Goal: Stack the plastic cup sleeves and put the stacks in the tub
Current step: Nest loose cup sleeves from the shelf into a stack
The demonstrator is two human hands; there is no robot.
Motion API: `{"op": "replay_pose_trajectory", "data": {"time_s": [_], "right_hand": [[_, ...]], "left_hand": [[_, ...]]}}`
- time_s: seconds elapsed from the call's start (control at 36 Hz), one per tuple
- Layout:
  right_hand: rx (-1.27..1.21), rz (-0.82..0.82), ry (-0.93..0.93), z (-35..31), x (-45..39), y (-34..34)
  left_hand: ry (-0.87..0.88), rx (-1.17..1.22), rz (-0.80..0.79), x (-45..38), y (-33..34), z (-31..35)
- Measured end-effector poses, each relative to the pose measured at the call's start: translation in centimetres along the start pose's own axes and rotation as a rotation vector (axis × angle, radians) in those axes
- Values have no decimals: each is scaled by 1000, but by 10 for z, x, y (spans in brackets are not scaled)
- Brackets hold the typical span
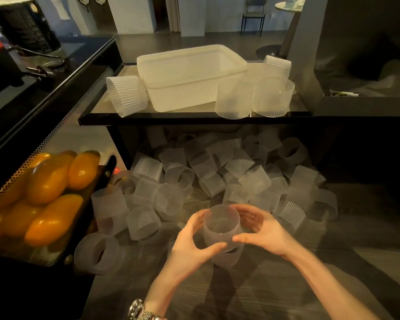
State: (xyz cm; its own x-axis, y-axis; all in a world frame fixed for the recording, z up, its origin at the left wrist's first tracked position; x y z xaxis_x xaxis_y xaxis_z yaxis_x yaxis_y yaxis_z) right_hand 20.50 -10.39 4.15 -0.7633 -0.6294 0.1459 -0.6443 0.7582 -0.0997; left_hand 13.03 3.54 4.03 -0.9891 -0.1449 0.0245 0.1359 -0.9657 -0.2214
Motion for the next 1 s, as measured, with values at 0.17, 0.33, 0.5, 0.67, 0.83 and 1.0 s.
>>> {"op": "replay_pose_trajectory", "data": {"time_s": [0.17, 0.33, 0.5, 0.67, 0.83, 1.0], "right_hand": [[16, -1, -11, 5, 10, -3], [28, -7, 32, 18, 16, -3], [45, 21, 86, 39, 19, 0], [22, 32, 98, 42, 18, -1], [30, 25, 117, 42, 18, 1], [27, -15, 126, 41, 19, 2]], "left_hand": [[-4, 31, -17, 3, 11, -6], [2, 30, -35, 4, 20, -15], [-59, 40, -37, 5, 30, -37], [-63, 45, -24, 5, 30, -41], [-72, 43, -34, 6, 30, -39], [-68, 41, -39, 7, 30, -39]]}}
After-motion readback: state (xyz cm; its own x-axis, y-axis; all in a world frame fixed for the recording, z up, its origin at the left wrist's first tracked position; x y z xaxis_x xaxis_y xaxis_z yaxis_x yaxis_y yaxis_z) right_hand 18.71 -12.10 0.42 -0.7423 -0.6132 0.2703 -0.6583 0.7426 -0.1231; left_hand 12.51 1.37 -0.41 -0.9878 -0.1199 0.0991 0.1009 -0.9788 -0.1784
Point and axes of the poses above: each hand's wrist, its own x-axis away from the middle knuckle, its own y-axis out of the palm, z = x × y, the point moved 9 cm from there along -x, towards the middle knuckle
